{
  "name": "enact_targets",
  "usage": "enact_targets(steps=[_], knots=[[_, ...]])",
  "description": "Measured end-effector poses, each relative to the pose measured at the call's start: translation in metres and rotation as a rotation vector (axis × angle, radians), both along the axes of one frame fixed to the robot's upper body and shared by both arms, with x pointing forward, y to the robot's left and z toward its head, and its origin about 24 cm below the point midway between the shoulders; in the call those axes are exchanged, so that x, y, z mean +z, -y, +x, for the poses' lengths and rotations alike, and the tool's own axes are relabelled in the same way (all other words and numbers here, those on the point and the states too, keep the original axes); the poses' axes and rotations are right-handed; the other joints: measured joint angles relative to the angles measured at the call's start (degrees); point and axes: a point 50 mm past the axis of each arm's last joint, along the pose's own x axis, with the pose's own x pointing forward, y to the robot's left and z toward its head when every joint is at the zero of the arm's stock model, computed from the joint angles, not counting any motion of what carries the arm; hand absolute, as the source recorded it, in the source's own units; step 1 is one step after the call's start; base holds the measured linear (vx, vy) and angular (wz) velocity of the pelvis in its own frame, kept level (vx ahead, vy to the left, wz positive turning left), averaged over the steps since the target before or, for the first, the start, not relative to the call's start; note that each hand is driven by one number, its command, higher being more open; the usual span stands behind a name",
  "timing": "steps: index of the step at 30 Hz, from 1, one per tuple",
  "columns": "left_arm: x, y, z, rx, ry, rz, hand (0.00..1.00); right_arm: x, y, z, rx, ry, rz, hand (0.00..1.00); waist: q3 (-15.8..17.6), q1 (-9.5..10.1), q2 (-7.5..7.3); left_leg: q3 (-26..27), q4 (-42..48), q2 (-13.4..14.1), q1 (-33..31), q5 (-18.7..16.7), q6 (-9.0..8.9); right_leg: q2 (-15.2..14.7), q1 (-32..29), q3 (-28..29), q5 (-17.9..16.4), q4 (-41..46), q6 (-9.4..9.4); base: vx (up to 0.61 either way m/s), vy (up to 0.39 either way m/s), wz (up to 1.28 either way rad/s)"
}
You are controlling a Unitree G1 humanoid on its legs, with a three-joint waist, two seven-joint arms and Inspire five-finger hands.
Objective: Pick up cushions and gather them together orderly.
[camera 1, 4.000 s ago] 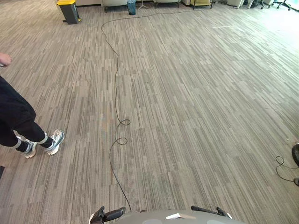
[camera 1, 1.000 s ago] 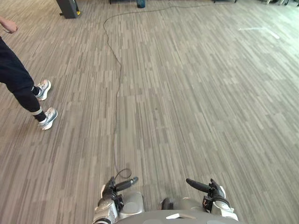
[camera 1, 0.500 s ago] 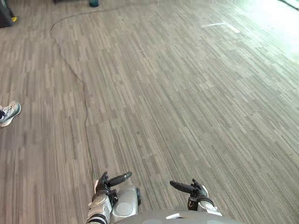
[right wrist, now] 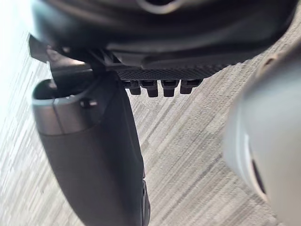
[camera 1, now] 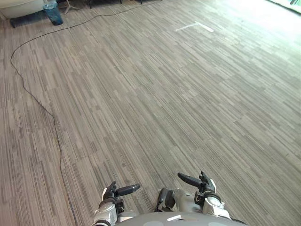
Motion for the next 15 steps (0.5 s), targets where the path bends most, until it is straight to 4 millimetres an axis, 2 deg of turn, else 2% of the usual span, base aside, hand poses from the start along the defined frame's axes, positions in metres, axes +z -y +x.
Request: enact_targets(steps=[1, 2, 3, 4, 5, 6, 7, 8, 9, 10, 11, 12, 13, 14, 15], knots=[[0.003, -0.004, 0.003, 0.000, 0.025, 0.014, 1.00, -0.001, -0.003, -0.001, 0.002, -0.007, 0.006, 1.00, 0.08, 0.25, -1.02, 0.36, -0.84, -0.65, -4.17, -0.79, 0.25, -0.01, 4.22, 2.54, -0.04, -3.33, -0.04, 0.53, -0.001, -0.82], [0.004, -0.004, 0.004, 0.000, 0.034, 0.016, 1.00, -0.001, -0.003, -0.002, 0.001, -0.007, 0.007, 1.00, 0.11, 0.28, -1.20, 0.50, -1.48, -0.72, -5.23, -1.00, 0.45, -0.01, 5.00, 3.18, -0.06, -4.02, 0.00, 0.57, 0.041, -0.97], [0.007, -0.006, 0.008, 0.011, 0.067, 0.019, 1.00, -0.001, -0.003, -0.002, -0.001, -0.011, 0.006, 1.00, 0.15, 0.85, -1.52, 0.58, -6.40, -1.29, -10.10, -1.80, 1.39, -0.09, 7.92, 6.29, -0.73, -7.11, 0.93, 0.47, 0.064, -0.98], [0.008, -0.002, 0.012, 0.021, 0.090, 0.008, 1.00, -0.001, -0.002, -0.003, -0.005, -0.014, 0.005, 1.00, 0.36, 1.21, -1.09, 0.21, -11.02, -1.71, -12.82, -2.27, 2.15, -0.18, 9.70, 8.01, -1.16, -8.31, 1.58, 0.57, 0.131, -1.06], [0.009, -0.001, 0.014, 0.030, 0.100, 0.002, 1.00, -0.002, -0.002, -0.004, -0.008, -0.020, 0.005, 1.00, 0.62, 1.30, -0.94, 0.02, -15.32, -2.29, -14.34, -2.43, 2.41, -0.47, 11.02, 9.17, -1.42, -9.13, 1.99, 0.50, 0.186, -0.77], [0.010, -0.001, 0.016, 0.036, 0.110, 0.001, 1.00, -0.003, -0.002, -0.006, -0.013, -0.032, 0.003, 1.00, 0.79, 1.53, -1.24, -0.31, -21.88, -4.13, -16.08, -2.21, 2.39, -1.62, 12.57, 10.65, -2.26, -9.93, 2.69, 0.51, 0.217, -0.61], [0.012, -0.001, 0.019, 0.042, 0.127, 0.000, 1.00, -0.003, -0.001, -0.007, -0.014, -0.039, 0.002, 1.00, 1.09, 1.72, -1.92, -1.17, -28.42, -6.46, -17.60, -1.39, 1.93, -3.37, 14.28, 11.93, -3.65, -10.39, 3.41, 0.52, 0.253, -0.66], [0.013, -0.001, 0.021, 0.043, 0.142, 0.001, 1.00, -0.005, -0.001, -0.011, -0.012, -0.052, 0.001, 1.00, 0.97, 2.25, -2.23, -1.21, -35.29, -8.18, -18.67, 0.87, 1.43, -4.83, 15.82, 13.29, -4.84, -11.12, 4.36, 0.44, 0.218, -0.58], [0.013, -0.001, 0.021, 0.043, 0.145, 0.001, 1.00, -0.006, -0.001, -0.013, -0.010, -0.060, 0.000, 1.00, 0.68, 2.51, -2.20, -1.22, -38.76, -8.45, -18.86, 2.10, 1.23, -5.34, 16.52, 14.21, -5.41, -11.60, 4.72, 0.74, 0.352, -0.93], [0.013, 0.001, 0.019, 0.062, 0.151, -0.009, 1.00, -0.007, -0.003, -0.017, 0.003, -0.075, 0.004, 1.00, -0.33, 3.65, -2.20, -0.97, -38.52, -9.44, -19.09, 9.10, 2.62, -6.55, 18.20, 17.35, -6.93, -11.88, 5.30, 0.66, 0.304, -0.93], [0.013, -0.004, 0.018, 0.065, 0.147, 0.001, 1.00, -0.009, -0.010, -0.020, 0.026, -0.086, 0.016, 1.00, -1.49, 3.58, -3.91, -0.18, -37.10, -10.53, -19.15, 9.51, 4.41, -8.61, 17.20, 19.46, -6.91, -9.17, 5.33, 0.83, 0.369, -0.77], [0.013, -0.004, 0.018, 0.065, 0.147, 0.002, 1.00, -0.009, -0.010, -0.020, 0.026, -0.087, 0.016, 1.00, -1.52, 3.58, -3.95, -0.14, -37.07, -10.55, -19.12, 9.47, 4.48, -8.65, 17.12, 19.50, -6.92, -9.08, 5.35, 0.56, 0.236, -0.43], [0.013, -0.010, 0.017, 0.059, 0.141, 0.018, 1.00, -0.011, -0.017, -0.024, 0.061, -0.100, 0.026, 1.00, -2.45, 3.54, -6.01, 1.82, -35.20, -11.76, -18.20, 6.56, 6.40, -10.50, 14.86, 21.14, -6.28, -2.97, 6.50, 0.67, 0.287, -0.33], [0.012, -0.013, 0.016, 0.058, 0.125, 0.022, 1.00, -0.010, -0.016, -0.025, 0.057, -0.097, 0.025, 1.00, -2.24, 3.46, -6.70, 2.97, -33.06, -12.68, -15.72, 3.22, 7.77, -11.56, 12.80, 22.49, -4.38, 6.74, 9.68, 0.61, 0.278, -0.40], [0.012, -0.015, 0.015, 0.055, 0.112, 0.030, 1.00, -0.010, -0.016, -0.024, 0.061, -0.096, 0.023, 1.00, -2.03, 3.30, -7.26, 3.77, -32.67, -13.29, -13.28, 1.58, 8.73, -11.99, 10.49, 23.61, -1.88, 15.25, 13.34, 0.68, 0.304, -0.34]])
